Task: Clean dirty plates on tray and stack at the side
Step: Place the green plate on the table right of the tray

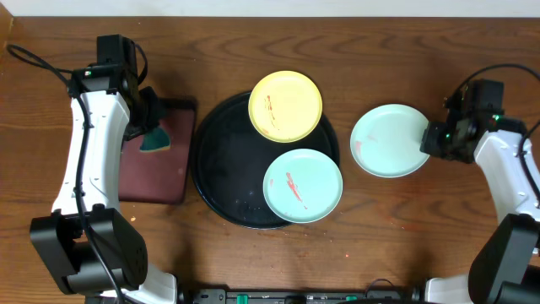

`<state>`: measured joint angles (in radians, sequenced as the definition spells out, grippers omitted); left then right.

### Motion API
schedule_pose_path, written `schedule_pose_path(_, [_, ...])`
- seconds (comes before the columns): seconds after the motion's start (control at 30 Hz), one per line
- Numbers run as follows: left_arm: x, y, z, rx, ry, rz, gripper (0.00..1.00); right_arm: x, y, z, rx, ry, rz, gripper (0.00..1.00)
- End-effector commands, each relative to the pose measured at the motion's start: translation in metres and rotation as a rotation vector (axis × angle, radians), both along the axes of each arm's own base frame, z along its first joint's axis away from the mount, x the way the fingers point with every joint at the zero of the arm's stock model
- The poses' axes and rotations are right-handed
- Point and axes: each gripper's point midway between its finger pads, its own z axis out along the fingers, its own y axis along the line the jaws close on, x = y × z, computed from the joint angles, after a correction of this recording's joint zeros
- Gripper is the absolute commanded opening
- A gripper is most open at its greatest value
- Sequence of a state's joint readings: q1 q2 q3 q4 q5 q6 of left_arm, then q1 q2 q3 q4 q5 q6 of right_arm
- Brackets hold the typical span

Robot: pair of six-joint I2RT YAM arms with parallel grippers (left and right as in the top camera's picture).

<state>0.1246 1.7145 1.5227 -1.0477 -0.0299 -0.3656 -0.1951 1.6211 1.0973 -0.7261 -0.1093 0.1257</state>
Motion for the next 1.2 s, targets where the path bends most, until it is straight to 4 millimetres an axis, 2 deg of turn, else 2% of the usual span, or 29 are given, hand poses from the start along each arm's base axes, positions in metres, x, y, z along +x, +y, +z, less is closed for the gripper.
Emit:
schedule_pose_path(0.0, [-0.001,0.004,-0.001,0.017,0.009,0.000,0.07,-0.002,0.000,-0.015,-0.003,-0.017,0.036,0.01])
schedule_pose_path(0.27, [-0.001,0.004,-0.001,0.017,0.009,0.000,0.07,-0.009,0.001,-0.033,-0.010,-0.018,0.044,0.05])
schedule_pose_path(0.37, [-0.001,0.004,-0.001,0.017,0.009,0.000,0.07,-0.009,0.001,-0.032,0.001,-0.016,0.016,0.22])
schedule_pose_path(0.4, [-0.001,0.004,-0.001,0.017,0.009,0.000,0.07,-0.008,0.002,-0.028,0.014,-0.014,-0.002,0.27])
schedule_pose_path(0.5, [-0.001,0.004,-0.001,0.017,0.009,0.000,0.07,-0.002,0.008,-0.013,0.054,-0.019,0.010,0.35])
schedule_pose_path(0.6, [-0.001,0.004,-0.001,0.016,0.009,-0.001,0.08,0.007,0.017,0.015,0.092,-0.029,0.061,0.38])
schedule_pose_path(0.73, [-0.001,0.004,-0.001,0.017,0.008,0.000,0.08,0.017,0.050,0.056,0.179,-0.063,0.186,0.42])
schedule_pose_path(0.8, [-0.001,0.004,-0.001,0.017,0.006,0.000,0.07,0.016,0.069,0.066,0.211,-0.067,0.245,0.46])
schedule_pose_path(0.97, [0.000,0.004,-0.001,0.017,0.002,0.000,0.07,0.003,0.115,0.059,0.227,-0.006,0.366,0.51])
schedule_pose_path(1.1, [0.001,0.005,-0.001,0.018,-0.003,0.000,0.08,-0.014,0.154,0.042,0.214,0.054,0.510,0.50])
schedule_pose_path(1.17, [0.002,0.005,-0.001,0.018,-0.005,0.000,0.07,-0.020,0.166,0.031,0.188,0.092,0.549,0.49])
